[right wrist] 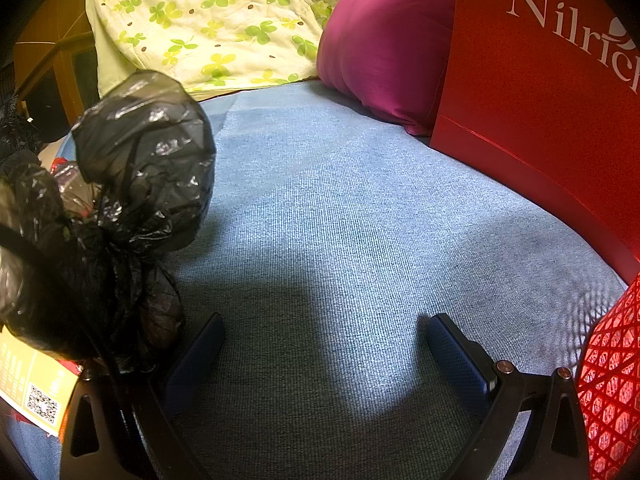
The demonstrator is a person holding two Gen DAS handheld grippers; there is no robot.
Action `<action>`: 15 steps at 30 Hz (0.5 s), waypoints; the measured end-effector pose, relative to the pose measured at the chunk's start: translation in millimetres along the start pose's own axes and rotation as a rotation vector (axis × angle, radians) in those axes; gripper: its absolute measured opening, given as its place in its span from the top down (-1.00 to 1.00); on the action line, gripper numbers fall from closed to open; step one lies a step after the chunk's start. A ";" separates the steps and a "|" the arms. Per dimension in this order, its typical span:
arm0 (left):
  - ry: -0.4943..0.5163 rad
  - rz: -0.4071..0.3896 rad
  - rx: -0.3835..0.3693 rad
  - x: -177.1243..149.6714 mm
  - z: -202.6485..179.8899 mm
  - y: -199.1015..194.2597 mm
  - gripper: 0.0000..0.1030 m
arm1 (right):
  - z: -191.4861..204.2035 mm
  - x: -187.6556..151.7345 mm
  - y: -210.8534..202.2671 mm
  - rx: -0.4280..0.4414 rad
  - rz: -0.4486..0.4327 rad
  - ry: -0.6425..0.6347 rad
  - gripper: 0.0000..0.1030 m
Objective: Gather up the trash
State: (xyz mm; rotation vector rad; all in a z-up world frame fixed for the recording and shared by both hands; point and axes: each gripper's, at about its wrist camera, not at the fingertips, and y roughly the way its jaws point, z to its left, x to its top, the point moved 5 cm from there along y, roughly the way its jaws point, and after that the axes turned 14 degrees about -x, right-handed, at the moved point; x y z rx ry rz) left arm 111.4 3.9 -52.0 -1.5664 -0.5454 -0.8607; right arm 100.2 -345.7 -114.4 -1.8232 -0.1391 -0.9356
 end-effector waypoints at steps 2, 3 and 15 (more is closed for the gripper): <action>0.018 0.022 0.002 -0.4 -5.9 -8.2 -1.00 | 0.2 -0.1 -0.2 0.000 0.000 0.000 -0.99; 0.029 0.029 0.011 -0.4 -8.0 -11.9 -1.00 | 0.0 0.0 0.0 0.000 0.000 0.000 -0.99; 0.044 0.100 -0.017 -20.1 -27.5 -10.3 -1.00 | 0.2 -0.1 -0.2 0.000 0.000 0.000 -0.99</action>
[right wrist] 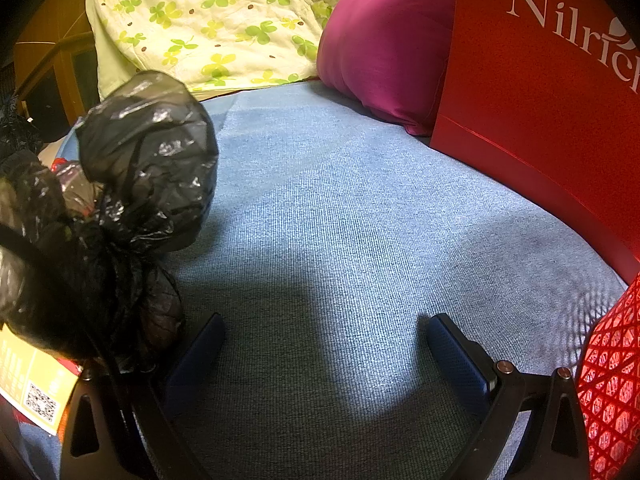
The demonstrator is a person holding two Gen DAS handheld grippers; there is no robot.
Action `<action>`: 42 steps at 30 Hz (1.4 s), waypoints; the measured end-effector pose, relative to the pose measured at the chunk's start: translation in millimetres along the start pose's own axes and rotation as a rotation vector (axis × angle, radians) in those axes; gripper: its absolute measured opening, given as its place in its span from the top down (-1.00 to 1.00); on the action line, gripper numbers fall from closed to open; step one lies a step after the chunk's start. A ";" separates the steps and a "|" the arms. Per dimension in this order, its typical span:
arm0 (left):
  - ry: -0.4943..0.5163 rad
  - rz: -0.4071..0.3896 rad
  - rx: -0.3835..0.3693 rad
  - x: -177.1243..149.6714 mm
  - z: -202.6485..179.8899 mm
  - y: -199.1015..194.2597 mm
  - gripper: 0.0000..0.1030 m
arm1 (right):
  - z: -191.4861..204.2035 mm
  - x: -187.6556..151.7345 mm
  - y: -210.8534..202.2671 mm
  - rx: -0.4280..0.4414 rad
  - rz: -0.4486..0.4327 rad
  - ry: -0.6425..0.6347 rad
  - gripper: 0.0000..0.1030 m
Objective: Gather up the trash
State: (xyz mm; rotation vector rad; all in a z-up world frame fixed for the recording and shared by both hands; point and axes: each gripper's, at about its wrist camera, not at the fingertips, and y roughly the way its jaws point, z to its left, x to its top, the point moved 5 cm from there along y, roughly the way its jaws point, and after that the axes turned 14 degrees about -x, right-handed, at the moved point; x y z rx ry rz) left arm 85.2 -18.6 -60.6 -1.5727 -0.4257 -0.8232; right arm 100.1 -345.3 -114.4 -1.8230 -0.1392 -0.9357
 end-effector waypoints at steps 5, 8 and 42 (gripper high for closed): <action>-0.011 0.030 -0.051 -8.1 -20.0 2.3 -1.00 | -0.1 0.0 0.0 -0.002 -0.002 0.004 -0.99; -0.013 0.029 -0.057 -7.7 -27.7 -0.1 -1.00 | 0.7 0.1 -0.2 -0.008 0.003 0.007 -0.99; 0.106 -0.224 -0.021 17.7 -77.2 -184.6 -1.00 | -100.6 -35.3 -300.0 0.277 -0.292 -0.083 -0.99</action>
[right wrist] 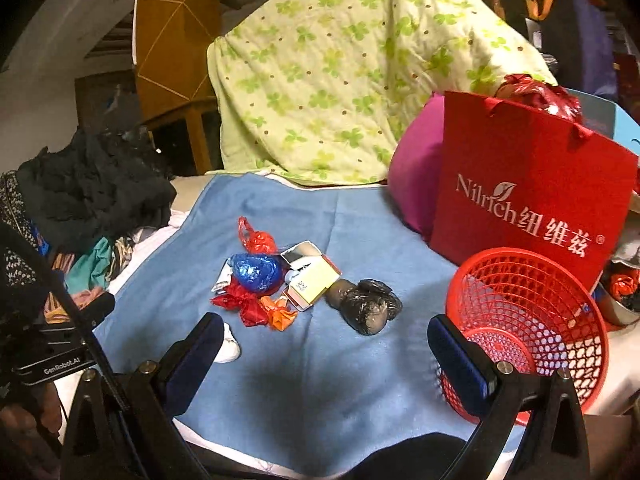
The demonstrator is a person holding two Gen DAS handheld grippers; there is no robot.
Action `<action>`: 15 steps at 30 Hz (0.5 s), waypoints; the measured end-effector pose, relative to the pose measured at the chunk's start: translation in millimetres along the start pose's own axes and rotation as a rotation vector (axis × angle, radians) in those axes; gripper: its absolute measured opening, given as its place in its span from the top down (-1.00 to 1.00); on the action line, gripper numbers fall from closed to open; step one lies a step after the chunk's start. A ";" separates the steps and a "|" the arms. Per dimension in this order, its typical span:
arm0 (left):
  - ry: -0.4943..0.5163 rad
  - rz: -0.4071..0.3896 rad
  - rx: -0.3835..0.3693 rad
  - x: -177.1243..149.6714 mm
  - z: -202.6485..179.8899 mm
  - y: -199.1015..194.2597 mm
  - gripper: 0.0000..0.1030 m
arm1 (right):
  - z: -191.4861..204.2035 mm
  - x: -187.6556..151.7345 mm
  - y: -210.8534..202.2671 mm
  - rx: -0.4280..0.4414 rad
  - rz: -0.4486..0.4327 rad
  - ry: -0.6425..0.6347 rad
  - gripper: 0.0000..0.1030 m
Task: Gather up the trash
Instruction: 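Carry the black plastic bag with the right gripper toward the red mesh basket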
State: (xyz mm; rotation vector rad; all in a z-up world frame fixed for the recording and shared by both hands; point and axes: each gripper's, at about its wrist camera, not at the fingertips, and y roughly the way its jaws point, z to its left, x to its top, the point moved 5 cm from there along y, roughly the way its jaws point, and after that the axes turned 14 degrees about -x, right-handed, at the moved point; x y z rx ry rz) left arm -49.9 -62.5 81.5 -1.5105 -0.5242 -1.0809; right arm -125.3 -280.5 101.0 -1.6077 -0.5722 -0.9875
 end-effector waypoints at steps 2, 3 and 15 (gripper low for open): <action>0.003 -0.007 -0.001 0.3 -0.1 -5.9 -1.00 | -1.2 0.4 -2.9 -0.007 0.006 0.011 -0.99; 0.004 -0.009 0.003 0.5 -0.8 -8.0 -1.00 | -1.3 0.9 -4.0 -0.003 0.007 0.018 -0.99; -0.004 -0.001 0.027 -3.0 6.6 -3.1 -1.00 | 11.9 3.2 0.9 0.053 0.034 0.058 -0.99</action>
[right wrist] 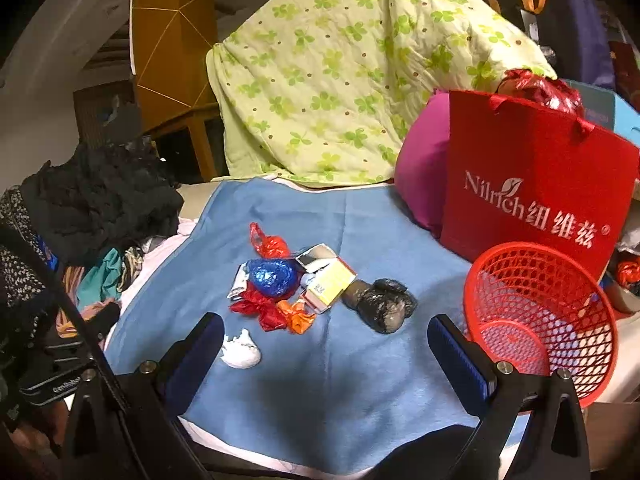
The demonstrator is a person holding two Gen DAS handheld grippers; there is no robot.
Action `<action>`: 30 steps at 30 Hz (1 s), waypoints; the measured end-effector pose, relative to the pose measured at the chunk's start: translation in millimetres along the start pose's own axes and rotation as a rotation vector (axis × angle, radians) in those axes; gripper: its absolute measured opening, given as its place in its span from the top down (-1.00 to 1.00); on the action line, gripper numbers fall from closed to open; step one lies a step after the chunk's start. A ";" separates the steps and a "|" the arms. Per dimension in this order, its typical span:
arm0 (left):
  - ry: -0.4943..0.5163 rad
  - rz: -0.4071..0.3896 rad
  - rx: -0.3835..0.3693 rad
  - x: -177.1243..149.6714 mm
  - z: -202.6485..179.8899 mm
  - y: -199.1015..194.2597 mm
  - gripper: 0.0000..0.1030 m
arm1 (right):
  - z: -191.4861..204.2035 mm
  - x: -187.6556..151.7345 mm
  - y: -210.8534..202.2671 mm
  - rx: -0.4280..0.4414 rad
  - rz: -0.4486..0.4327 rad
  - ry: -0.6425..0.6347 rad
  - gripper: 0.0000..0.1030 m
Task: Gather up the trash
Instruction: 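Carry the black plastic bag with the right gripper toward the red mesh basket, then grasp the white tissue with the left gripper while the right gripper carries the black bag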
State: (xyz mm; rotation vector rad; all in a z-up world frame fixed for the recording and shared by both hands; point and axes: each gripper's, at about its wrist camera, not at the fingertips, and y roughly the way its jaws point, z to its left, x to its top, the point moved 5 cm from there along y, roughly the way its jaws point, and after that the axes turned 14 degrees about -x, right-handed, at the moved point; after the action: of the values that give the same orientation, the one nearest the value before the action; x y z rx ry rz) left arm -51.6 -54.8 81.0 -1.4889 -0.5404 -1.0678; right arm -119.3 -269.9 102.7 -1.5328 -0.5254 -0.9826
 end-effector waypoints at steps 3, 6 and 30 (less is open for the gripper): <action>-0.005 0.013 -0.002 -3.7 1.4 6.1 -1.00 | 1.3 -0.2 5.0 0.019 0.015 0.018 -0.99; -0.008 0.026 -0.007 -8.2 2.6 12.8 -1.00 | 2.5 -2.8 14.6 0.033 0.040 0.028 -0.99; -0.113 0.276 -0.351 -65.2 -21.0 133.3 -1.00 | -9.8 24.6 181.5 -0.018 0.281 0.147 -0.81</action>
State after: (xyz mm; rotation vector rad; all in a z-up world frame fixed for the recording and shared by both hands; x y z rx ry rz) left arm 20.2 -89.6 -45.9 -1.8789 -0.2195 -0.8937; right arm 34.1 -323.5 17.7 -1.4889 -0.1906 -0.8739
